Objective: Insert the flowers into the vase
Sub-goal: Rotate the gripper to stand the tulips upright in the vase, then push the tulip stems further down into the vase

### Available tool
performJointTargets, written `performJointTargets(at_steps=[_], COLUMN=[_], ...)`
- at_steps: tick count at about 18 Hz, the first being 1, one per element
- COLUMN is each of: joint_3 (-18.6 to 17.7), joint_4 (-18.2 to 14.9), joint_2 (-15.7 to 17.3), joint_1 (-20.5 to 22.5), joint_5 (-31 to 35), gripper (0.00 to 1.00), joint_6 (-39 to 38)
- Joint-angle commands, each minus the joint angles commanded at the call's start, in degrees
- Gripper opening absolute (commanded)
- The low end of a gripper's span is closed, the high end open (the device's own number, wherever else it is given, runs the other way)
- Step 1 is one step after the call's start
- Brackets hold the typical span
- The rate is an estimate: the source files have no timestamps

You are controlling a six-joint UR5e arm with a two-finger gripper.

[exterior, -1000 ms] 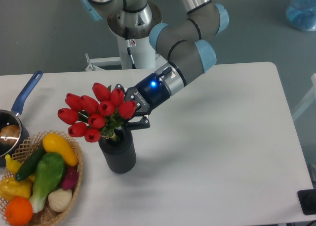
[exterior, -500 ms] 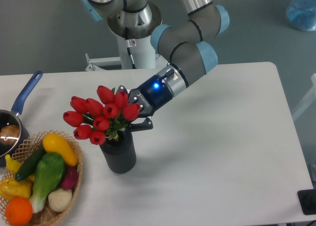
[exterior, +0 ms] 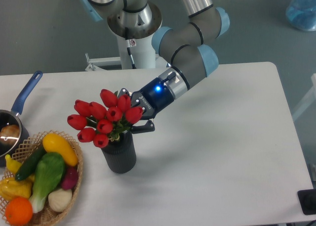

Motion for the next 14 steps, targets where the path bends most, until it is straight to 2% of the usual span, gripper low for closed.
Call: performJointTargets(at_steps=[14], joint_3=[-0.6], joint_4=[-0.1], joint_2=[-0.8], joint_1=[0.4], joint_5=[0.0], gripper=[0.3], joint_6=[2.0])
